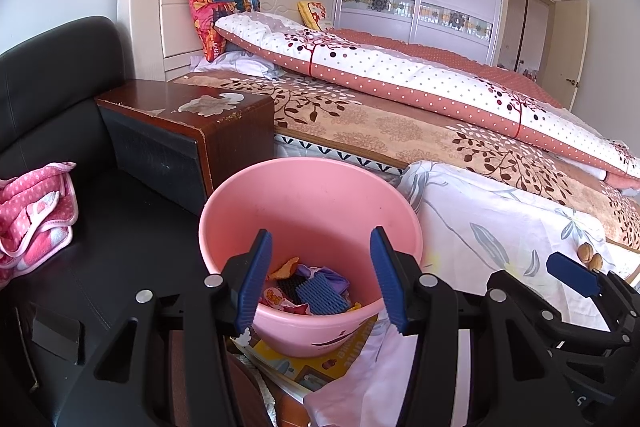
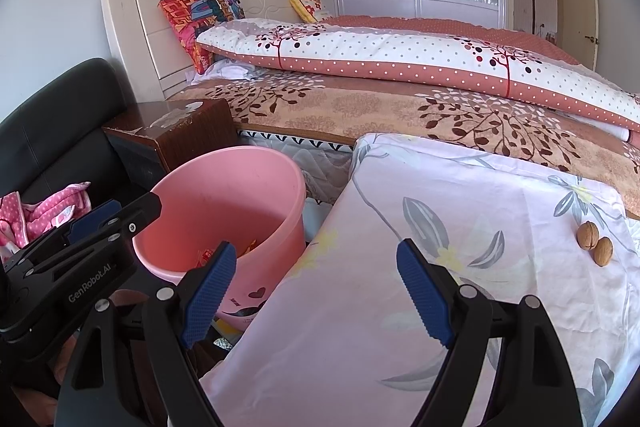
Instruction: Collect trash
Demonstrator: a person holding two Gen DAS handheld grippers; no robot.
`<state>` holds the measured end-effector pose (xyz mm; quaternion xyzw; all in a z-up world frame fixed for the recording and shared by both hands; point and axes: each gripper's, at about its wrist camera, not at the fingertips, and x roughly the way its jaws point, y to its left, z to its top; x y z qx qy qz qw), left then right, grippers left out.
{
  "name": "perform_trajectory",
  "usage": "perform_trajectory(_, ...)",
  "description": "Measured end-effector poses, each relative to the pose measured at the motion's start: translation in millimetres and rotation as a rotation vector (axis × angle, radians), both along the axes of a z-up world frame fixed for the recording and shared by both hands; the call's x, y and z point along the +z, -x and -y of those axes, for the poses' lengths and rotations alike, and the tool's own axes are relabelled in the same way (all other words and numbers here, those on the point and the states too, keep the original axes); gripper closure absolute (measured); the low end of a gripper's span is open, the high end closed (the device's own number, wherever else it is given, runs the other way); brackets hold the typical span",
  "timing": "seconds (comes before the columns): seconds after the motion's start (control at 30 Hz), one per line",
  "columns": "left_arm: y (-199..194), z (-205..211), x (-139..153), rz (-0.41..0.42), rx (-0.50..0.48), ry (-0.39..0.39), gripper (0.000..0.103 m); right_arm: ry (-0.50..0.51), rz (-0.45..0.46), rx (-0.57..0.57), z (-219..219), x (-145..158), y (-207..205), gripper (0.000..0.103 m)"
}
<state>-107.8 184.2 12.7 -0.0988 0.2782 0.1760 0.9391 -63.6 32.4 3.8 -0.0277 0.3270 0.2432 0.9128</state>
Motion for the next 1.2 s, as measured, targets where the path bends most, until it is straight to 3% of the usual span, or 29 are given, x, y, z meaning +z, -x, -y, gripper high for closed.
perform_trajectory(1.2,3.2,2.8,3.0,0.026,-0.002,-0.021,0.052,0.007,0.046,-0.023,6.4,8.3,1.9,0.022)
